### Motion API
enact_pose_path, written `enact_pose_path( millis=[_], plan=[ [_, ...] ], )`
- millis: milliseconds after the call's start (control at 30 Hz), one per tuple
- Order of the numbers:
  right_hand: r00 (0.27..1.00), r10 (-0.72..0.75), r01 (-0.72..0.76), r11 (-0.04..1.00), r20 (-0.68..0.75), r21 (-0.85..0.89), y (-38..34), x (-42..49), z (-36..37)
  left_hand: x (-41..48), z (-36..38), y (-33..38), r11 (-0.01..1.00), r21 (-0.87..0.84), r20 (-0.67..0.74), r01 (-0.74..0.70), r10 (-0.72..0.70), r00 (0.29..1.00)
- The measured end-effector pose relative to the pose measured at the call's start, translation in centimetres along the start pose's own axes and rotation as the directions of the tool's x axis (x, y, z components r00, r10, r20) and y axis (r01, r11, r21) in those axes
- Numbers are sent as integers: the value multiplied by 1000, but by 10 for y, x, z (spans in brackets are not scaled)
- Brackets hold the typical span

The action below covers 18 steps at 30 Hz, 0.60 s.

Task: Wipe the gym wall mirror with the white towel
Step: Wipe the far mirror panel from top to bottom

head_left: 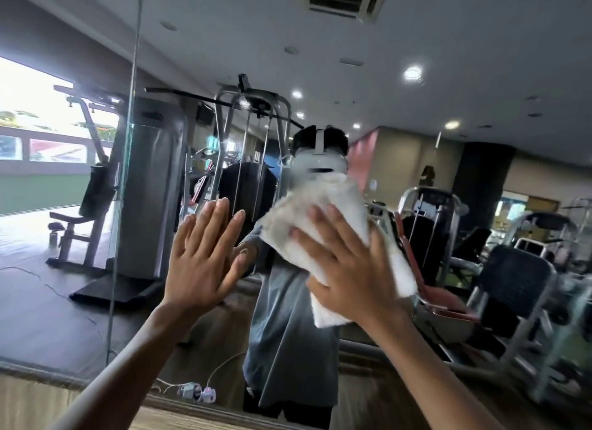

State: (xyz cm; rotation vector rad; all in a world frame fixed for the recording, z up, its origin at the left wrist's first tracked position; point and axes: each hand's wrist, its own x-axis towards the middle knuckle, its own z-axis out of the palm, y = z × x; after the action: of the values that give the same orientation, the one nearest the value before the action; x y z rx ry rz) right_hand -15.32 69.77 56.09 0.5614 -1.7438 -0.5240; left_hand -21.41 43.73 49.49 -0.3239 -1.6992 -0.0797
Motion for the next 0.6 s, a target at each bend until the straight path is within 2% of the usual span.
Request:
enact_pose_path(
  millis=[33, 100, 167, 200, 267, 333, 367, 433, 500, 533, 600],
  plan=[
    [1000, 1, -1, 1000, 15, 5, 11, -6, -2, 0, 0, 1, 1000, -2, -5, 4, -4, 1000],
    [985, 174, -174, 985, -3, 17, 30, 0, -6, 0, 1, 7, 1000, 2, -22, 13, -13, 1000],
    [906, 415, -415, 909, -87, 18, 33, 31, -8, -2, 2, 9, 1000, 25, -15, 13, -13, 1000],
    [863, 491, -492, 870, -118, 23, 27, 52, -8, -2, 2, 9, 1000, 30, -8, 3, -3, 1000],
    [834, 537, -536, 843, -123, 45, 4, 87, -7, -2, -2, 6, 999, 26, 18, -25, 25, 1000],
    [886, 456, -452, 890, -83, 63, -27, 103, -1, 0, -5, 1, 999, 6, 33, -39, 39, 999],
    [932, 359, -356, 933, -53, 58, -41, 100, 3, -1, -6, -2, 999, -15, 38, -29, 30, 999],
    [998, 68, -68, 997, 3, 34, -55, 83, 8, -9, -7, -13, 998, -30, 59, 51, -49, 997],
    [989, -143, 142, 989, 33, 39, -40, 64, 7, -21, -10, -31, 991, 5, 99, 135, -135, 986],
    [988, -147, 145, 988, 45, 47, -25, 60, 3, -27, -10, -40, 990, 20, 133, 142, -143, 981],
    [999, 37, -38, 997, 28, 60, 1, 69, -6, -36, -10, -51, 988, 33, 178, 148, -151, 972]
  ],
)
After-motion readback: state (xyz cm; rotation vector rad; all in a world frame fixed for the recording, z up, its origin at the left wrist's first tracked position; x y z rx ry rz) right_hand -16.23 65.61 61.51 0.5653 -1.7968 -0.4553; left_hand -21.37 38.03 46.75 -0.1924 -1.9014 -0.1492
